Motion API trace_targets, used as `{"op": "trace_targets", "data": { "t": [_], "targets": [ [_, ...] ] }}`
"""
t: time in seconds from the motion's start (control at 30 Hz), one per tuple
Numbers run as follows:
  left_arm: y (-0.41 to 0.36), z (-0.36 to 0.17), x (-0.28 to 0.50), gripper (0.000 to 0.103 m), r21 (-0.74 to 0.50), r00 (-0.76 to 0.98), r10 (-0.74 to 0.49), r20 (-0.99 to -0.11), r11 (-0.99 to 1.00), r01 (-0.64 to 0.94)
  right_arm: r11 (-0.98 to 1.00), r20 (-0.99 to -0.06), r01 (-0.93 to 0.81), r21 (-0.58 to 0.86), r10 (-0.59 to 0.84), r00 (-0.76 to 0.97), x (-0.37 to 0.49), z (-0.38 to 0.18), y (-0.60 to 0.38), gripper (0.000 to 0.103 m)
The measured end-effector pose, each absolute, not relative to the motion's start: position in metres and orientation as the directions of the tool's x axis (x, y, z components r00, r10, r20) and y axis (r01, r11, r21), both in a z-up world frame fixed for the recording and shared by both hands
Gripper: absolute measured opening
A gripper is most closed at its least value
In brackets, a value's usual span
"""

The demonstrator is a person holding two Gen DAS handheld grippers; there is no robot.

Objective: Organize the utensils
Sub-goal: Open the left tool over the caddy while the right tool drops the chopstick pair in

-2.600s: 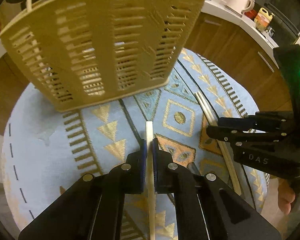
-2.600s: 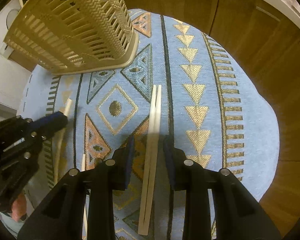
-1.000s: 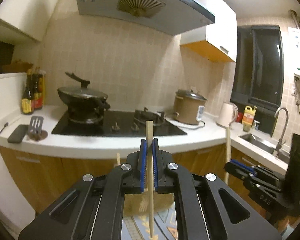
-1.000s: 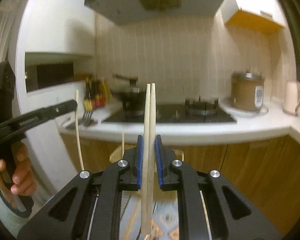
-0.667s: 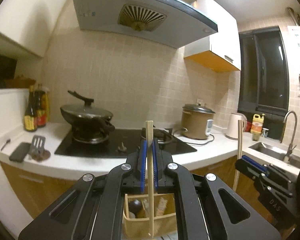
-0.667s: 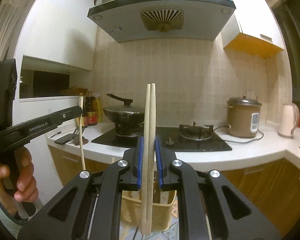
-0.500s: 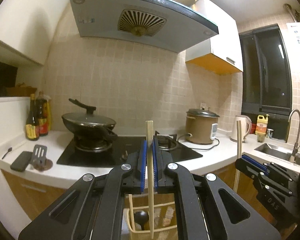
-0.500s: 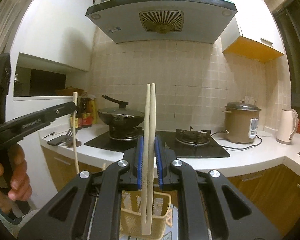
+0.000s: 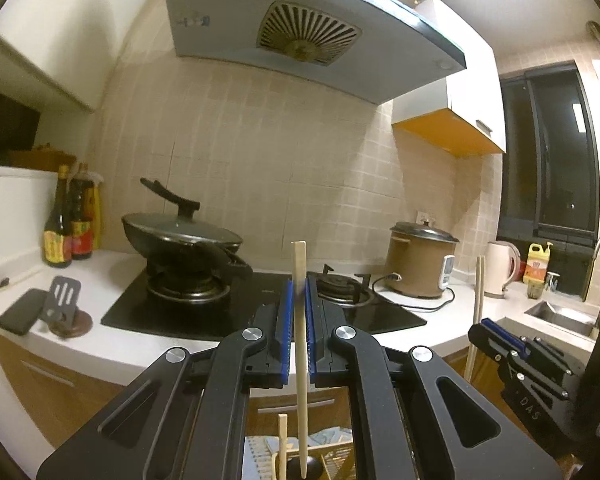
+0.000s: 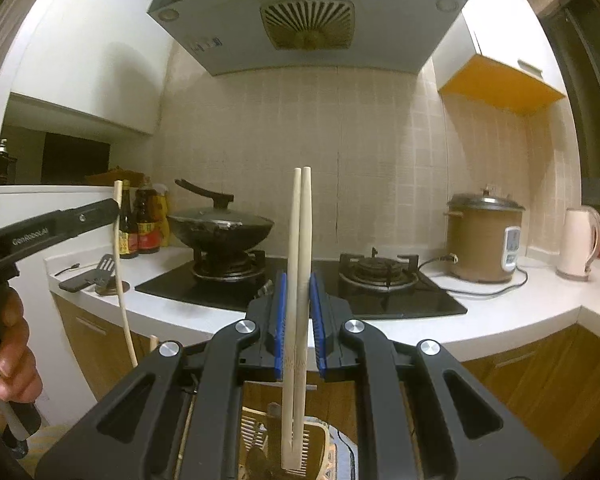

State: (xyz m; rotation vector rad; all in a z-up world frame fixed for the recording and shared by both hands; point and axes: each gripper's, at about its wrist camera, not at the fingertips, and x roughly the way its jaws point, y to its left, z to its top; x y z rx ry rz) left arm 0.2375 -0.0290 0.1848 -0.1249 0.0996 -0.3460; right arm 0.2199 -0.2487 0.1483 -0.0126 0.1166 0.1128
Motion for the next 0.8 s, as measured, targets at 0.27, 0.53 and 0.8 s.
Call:
{"op": "trace_targets", "data": {
  "t": [0.27, 0.53, 0.8],
  "targets": [
    [-0.034, 0.161, 0.251, 0.004, -0.150, 0.931, -0.351, -0.105, 0.931, 0.334, 0.991, -0.151, -0.125, 0.043, 0.130, 0.980, 0.237, 0.121, -0.259, 0.010],
    [-0.026, 0.145, 0.243, 0.024, -0.175, 0.908, -0.386, -0.160, 0.917, 0.359, 0.990, -0.186, -0.139, 0.036, 0.144, 0.972, 0.223, 0.108, -0.257, 0.011],
    [0.004, 0.145, 0.206, 0.032, -0.223, 0.901, -0.383, -0.202, 0.914, 0.339, 0.989, -0.224, -0.143, 0.036, 0.147, 0.963, 0.180, 0.123, -0.264, 0.042]
  ]
}}
